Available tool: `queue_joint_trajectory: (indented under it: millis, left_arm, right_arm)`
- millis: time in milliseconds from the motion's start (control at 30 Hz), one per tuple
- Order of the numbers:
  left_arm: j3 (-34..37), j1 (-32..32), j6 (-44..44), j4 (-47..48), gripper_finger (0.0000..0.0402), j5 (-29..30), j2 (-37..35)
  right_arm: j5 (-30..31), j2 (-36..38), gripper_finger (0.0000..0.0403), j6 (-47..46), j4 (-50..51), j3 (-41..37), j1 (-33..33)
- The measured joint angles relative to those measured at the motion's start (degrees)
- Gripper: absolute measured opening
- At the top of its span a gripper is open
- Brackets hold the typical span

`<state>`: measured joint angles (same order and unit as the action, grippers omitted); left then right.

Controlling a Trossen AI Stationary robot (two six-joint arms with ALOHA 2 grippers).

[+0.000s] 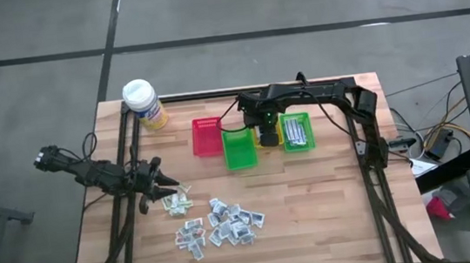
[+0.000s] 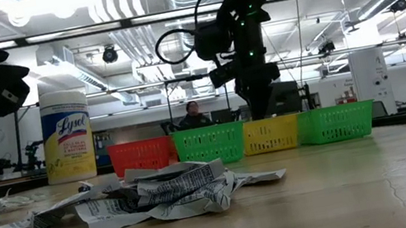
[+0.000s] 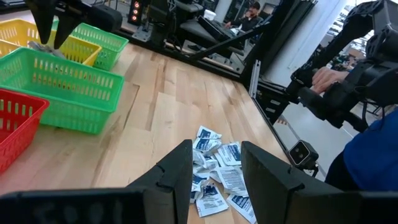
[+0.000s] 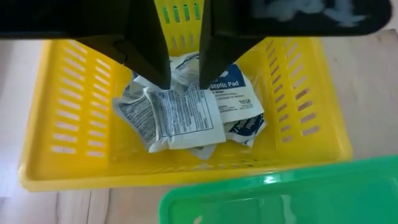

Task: Pick & Place First Aid Supplies
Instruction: Put the alcohol pad into the yellow basket

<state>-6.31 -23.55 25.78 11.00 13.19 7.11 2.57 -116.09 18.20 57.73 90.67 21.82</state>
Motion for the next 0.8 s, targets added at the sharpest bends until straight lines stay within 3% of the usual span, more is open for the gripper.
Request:
queue_joint_trajectory:
  millis: [433,800]
  left_arm:
    - [0.00,0.01,-0.04,0.02,0.0131,0.15,0.00]
    - [0.02,0.00,-0.22,0.17,0.0131,0.11,0.00]
  right_arm:
    - [0.02,0.98,0.0134,-0.13,3.66,0.04,-0.06]
    - [0.04,3.53,0.0124,-1.75,3.51,0.04,-0.19]
